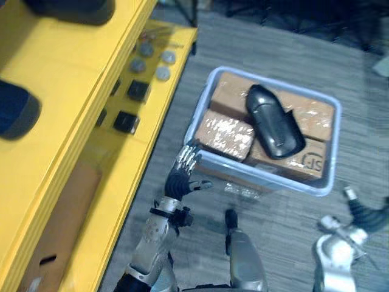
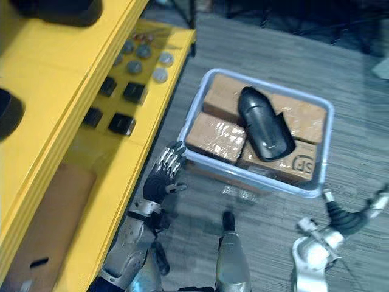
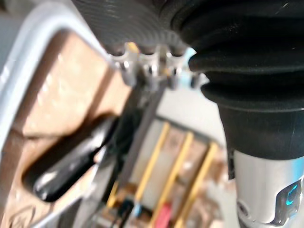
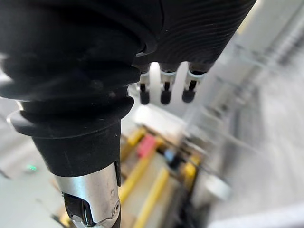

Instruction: Walk over and take plastic housings, then place them on the shelf

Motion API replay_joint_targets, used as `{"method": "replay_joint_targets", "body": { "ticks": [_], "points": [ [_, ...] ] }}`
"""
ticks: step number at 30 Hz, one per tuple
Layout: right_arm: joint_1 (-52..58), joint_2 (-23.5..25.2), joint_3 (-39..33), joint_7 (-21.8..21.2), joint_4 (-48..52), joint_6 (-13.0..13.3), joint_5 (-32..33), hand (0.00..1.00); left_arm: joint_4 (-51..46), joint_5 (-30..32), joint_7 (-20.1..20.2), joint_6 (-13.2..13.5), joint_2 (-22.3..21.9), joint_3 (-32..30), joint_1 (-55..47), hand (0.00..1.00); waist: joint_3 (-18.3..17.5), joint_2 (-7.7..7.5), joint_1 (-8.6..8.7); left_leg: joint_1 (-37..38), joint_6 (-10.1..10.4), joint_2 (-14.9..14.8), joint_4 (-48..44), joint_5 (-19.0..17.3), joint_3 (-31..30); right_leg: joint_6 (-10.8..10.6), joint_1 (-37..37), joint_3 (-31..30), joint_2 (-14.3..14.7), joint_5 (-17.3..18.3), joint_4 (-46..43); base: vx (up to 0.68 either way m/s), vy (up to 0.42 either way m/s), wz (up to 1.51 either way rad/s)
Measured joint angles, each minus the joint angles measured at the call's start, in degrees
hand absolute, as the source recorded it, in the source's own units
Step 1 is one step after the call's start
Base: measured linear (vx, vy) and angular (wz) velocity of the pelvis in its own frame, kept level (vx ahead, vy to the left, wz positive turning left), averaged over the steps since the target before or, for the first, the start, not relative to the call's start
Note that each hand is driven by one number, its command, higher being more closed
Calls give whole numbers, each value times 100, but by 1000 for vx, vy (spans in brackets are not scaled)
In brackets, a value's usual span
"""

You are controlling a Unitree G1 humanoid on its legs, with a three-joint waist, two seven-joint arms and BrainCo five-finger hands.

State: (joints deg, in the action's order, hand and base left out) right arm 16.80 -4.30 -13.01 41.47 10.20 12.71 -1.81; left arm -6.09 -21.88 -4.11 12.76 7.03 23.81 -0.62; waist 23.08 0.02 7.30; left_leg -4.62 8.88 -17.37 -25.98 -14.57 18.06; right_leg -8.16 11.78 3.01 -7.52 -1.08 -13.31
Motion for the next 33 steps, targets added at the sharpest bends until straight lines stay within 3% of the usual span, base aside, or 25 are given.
{"method": "replay_joint_targets", "body": {
  "ticks": [1,2,3,4,5,6,7,8,9,10,12,13,15,16,18,19,20,22,26,29,30,31,32,33],
  "points": [
    [56,39,47,-76,7,70,105,0,69,-86,-47,-60,-13,-5,-11,0,-12,7,-1,69,-11,-37,-110,7,-30,22,-58,-11,27,68,-53,118,-44,-53],
    [135,67,116,-195,-1,169,211,0,221,-228,-169,-104,-34,-21,-67,0,-33,30,7,24,-187,-137,-599,69,-228,74,-176,-47,95,225,-181,83,-64,-45],
    [175,81,136,-266,-18,320,291,0,356,-299,-262,-131,-53,-76,-201,0,-54,21,-24,-222,-851,-168,-1429,316,-598,171,-212,-169,162,434,-373,61,-77,-49],
    [177,74,135,-287,-20,384,334,0,394,-303,-304,-135,-70,-131,-312,0,-62,34,-47,-382,-1239,-175,-1881,553,-827,217,-257,-206,201,516,-458,39,-72,-60],
    [163,49,135,-339,-57,492,354,0,403,-325,-386,-144,-85,-226,-527,0,-82,84,-64,-594,-1827,-177,-2432,1038,-1133,262,-379,-298,304,618,-485,89,-64,-108],
    [155,-13,147,-433,-278,669,441,0,452,-538,-460,-162,-110,-345,-1038,0,-223,245,-195,-754,-1896,-138,-2930,2308,-1596,433,-646,-370,460,727,-241,120,-36,-131],
    [117,-37,164,-447,-393,718,445,0,489,-581,-467,-163,-122,-375,-1222,0,-304,296,-312,-744,-1766,-98,-2959,2743,-1660,551,-716,-427,499,800,-217,192,-16,-152],
    [125,-70,205,-515,-491,748,447,0,485,-706,-451,-156,-97,-411,-1467,0,-401,318,-444,-759,-1441,75,-3079,2461,-1828,614,-686,-504,451,835,-222,177,37,-97],
    [116,-157,191,-534,-646,750,478,0,490,-749,-414,-165,-98,-396,-1603,0,-441,439,-441,-874,-976,389,-3061,1470,-1939,605,-683,-500,457,820,-341,183,32,-61],
    [112,-241,204,-621,-848,727,619,0,481,-747,-322,-164,-125,-322,-1625,0,-453,477,-429,-1008,-853,675,-2770,924,-1768,612,-663,-494,452,816,-462,111,33,-17],
    [71,-284,231,-819,-1008,680,841,0,470,-754,-131,-163,-135,-273,-1629,0,-460,512,-508,-1041,-823,930,-1899,589,-1090,592,-632,-445,484,919,-605,135,39,-6],
    [53,-270,341,-855,-1032,677,838,0,464,-756,-37,-161,-96,-287,-1618,0,-471,474,-531,-916,-994,925,-1412,370,-560,573,-581,-431,505,1078,-764,197,53,13],
    [-5,-298,473,-868,-1033,640,778,0,359,-749,75,-164,-60,-295,-1548,0,-569,387,-517,-643,-1108,1031,-757,-159,-507,535,-325,-371,473,1318,-1103,155,37,25],
    [-62,-287,496,-846,-1064,596,773,0,280,-743,95,-164,-52,-310,-1480,0,-566,363,-534,-668,-983,1055,-663,-317,-541,499,-164,-336,442,1429,-1316,136,32,16],
    [-384,-219,654,-779,-1351,421,808,0,219,-621,88,-169,2,-469,-1152,0,-376,-23,-661,-754,-999,1239,-901,-539,-544,194,350,-249,154,1686,-2538,131,-14,20],
    [-443,-203,681,-776,-1409,408,811,0,208,-614,76,-173,9,-519,-1127,0,-358,-54,-662,-746,-988,1242,-988,-571,-574,133,455,-149,79,1666,-2860,122,-56,35],
    [-467,-166,719,-759,-1491,379,781,0,147,-550,10,-210,101,-556,-1113,0,-357,-57,-640,-677,-978,1197,-1092,-663,-699,-7,541,97,-19,1564,-3324,223,-112,46],
    [-458,-129,770,-774,-1621,371,772,0,-55,-463,-12,-294,220,-691,-1155,0,-373,-52,-669,-407,-966,1028,-927,-656,-883,435,360,412,-184,1743,-3278,257,-142,41],
    [-637,-132,702,-756,-1564,364,409,0,-197,-532,-38,-300,245,-1189,-1248,0,-426,76,-804,-381,-694,509,-597,-506,-1174,426,294,419,-778,1615,-1917,248,-241,7],
    [-645,-131,687,-775,-1315,122,264,0,-187,-816,-32,-350,348,-1294,-1173,0,-447,39,-808,-379,-181,25,-520,-396,-1646,439,50,-15,-780,707,-634,168,-402,21],
    [-662,-123,688,-775,-1264,41,264,0,-185,-975,-50,-422,409,-1379,-1171,0,-510,-77,-807,-368,112,-97,-466,-394,-1793,296,-58,13,-721,163,-433,117,-454,37],
    [-628,-108,689,-777,-1265,-3,264,0,-184,-989,-79,-445,431,-1451,-1164,0,-580,-220,-807,-355,261,-126,-414,-382,-1856,243,-111,29,-695,-173,-456,160,-627,44],
    [-681,-206,634,-787,-1300,-68,272,0,-141,-1024,-138,-466,315,-1599,-1146,0,-596,-228,-816,-347,522,-348,-340,-342,-2051,-560,-214,187,-549,489,-546,101,-624,37],
    [-908,-435,474,-769,-1291,-150,308,0,-113,-1080,-174,-550,20,-1632,-1121,0,-426,110,-795,-478,524,-700,-283,-174,-2346,-389,-200,403,-233,607,-728,60,-571,38]
  ]
}}
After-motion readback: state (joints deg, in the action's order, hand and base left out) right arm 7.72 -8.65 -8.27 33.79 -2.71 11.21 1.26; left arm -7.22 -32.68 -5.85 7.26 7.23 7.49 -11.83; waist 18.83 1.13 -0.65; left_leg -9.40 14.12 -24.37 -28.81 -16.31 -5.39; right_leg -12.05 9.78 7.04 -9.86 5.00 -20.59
